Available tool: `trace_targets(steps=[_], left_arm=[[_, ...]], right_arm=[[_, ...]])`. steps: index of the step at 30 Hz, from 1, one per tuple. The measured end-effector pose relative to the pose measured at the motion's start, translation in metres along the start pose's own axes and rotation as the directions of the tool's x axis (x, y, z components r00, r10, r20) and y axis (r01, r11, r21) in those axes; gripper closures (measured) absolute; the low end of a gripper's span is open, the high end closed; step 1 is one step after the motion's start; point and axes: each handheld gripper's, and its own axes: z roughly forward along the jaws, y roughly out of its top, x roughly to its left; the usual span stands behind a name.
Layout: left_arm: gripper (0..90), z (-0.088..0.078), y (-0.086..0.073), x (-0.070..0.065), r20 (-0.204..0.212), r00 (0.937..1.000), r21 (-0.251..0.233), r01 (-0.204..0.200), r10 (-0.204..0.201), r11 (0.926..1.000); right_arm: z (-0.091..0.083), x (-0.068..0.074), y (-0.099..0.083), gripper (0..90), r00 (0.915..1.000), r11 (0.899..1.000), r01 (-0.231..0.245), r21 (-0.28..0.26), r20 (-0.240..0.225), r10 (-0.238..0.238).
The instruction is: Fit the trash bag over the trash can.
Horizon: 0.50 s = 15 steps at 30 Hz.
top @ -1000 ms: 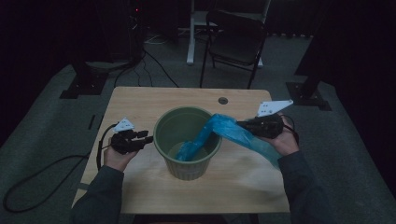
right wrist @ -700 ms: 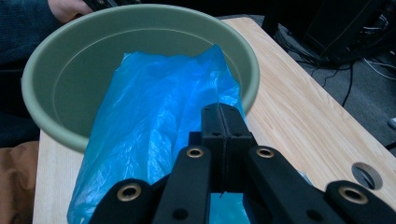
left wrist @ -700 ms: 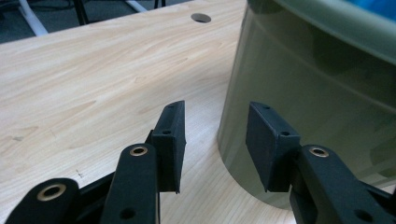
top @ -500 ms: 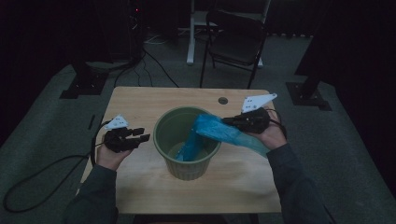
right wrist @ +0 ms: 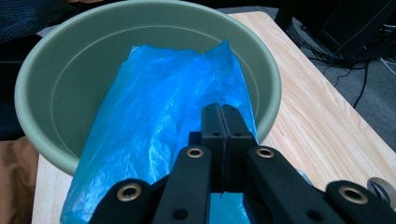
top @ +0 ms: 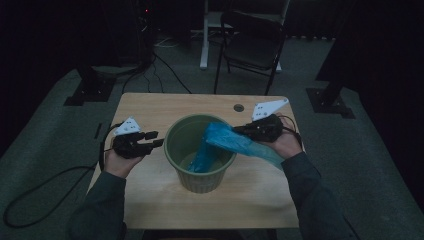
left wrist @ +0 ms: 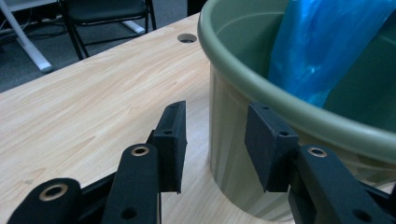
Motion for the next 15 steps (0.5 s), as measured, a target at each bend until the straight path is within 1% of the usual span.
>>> trace_targets(steps=[2, 3, 6, 12, 14, 15], left_arm=[[59.9, 0.0, 0.001, 0.0, -0.004, 1.0, -0.001, -0.004, 0.004, 1.0], [59.9, -0.001, 0.003, 0.0, 0.001, 1.0, -0.017, 0.0, 0.0, 0.9999], [59.8, -0.002, 0.004, -0.001, 0.0, 1.0, -0.025, -0.001, 0.001, 0.9997], [59.8, -0.004, 0.007, -0.003, 0.014, 0.9999, -0.047, 0.003, -0.002, 0.9989], [59.8, -0.004, 0.007, -0.003, 0.014, 0.9999, -0.047, 0.003, -0.002, 0.9989], [59.8, -0.005, 0.008, -0.003, 0.014, 0.9999, -0.041, -0.003, 0.004, 0.9991]], right_arm=[[0.002, 0.0, 0.002, 90.0, 1.0, 1.0, 0.003, 0.001, -0.005, -0.003], [0.005, 0.0, 0.003, 90.0, 0.9999, 1.0, 0.006, 0.001, -0.011, -0.006], [0.009, 0.0, 0.005, 90.0, 0.9998, 1.0, 0.009, 0.008, -0.017, -0.009], [0.017, 0.002, 0.011, 90.0, 0.9993, 1.0, 0.021, 0.012, -0.033, -0.02], [0.019, 0.003, 0.012, 90.0, 0.9991, 1.0, 0.024, 0.014, -0.035, -0.023], [0.019, 0.003, 0.012, 90.0, 0.9991, 1.0, 0.024, 0.014, -0.035, -0.023]])
